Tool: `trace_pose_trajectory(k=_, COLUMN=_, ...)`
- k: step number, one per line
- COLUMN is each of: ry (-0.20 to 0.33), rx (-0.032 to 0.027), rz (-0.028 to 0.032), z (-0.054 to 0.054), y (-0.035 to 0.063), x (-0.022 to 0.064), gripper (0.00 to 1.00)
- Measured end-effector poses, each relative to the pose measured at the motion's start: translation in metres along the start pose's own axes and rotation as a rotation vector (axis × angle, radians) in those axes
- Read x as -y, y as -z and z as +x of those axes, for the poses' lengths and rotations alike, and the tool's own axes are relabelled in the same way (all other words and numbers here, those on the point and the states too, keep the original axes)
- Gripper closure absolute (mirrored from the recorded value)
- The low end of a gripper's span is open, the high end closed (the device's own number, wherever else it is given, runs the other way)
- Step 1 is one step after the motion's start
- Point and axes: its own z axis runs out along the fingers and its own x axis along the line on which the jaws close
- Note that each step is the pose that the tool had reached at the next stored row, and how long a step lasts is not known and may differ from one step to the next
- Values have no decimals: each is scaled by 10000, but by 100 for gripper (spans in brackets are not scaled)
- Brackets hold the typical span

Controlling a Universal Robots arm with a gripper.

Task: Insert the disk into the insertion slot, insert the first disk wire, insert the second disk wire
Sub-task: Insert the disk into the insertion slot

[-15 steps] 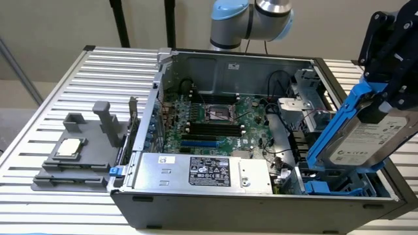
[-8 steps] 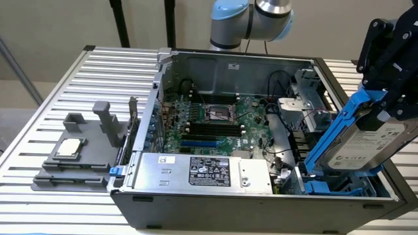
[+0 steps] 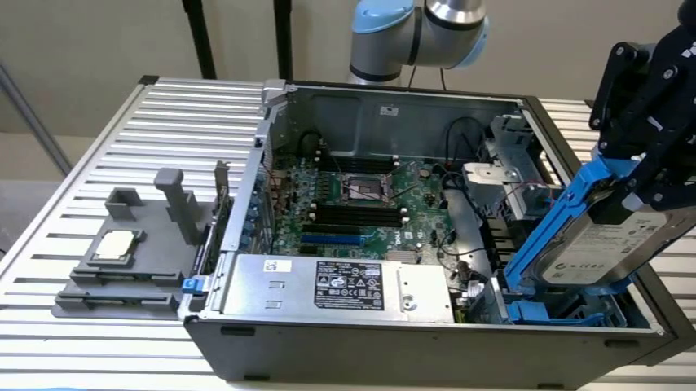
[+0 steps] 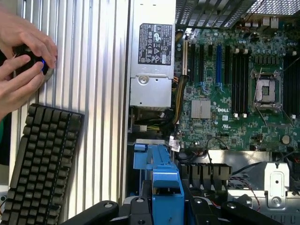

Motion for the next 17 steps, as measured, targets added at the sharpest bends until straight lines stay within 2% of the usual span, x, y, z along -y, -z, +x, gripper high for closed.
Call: trace_pose_trajectory(k=17, ry=-1, rx=35, rz=-44, z=21, y=-106, x=35, gripper=67)
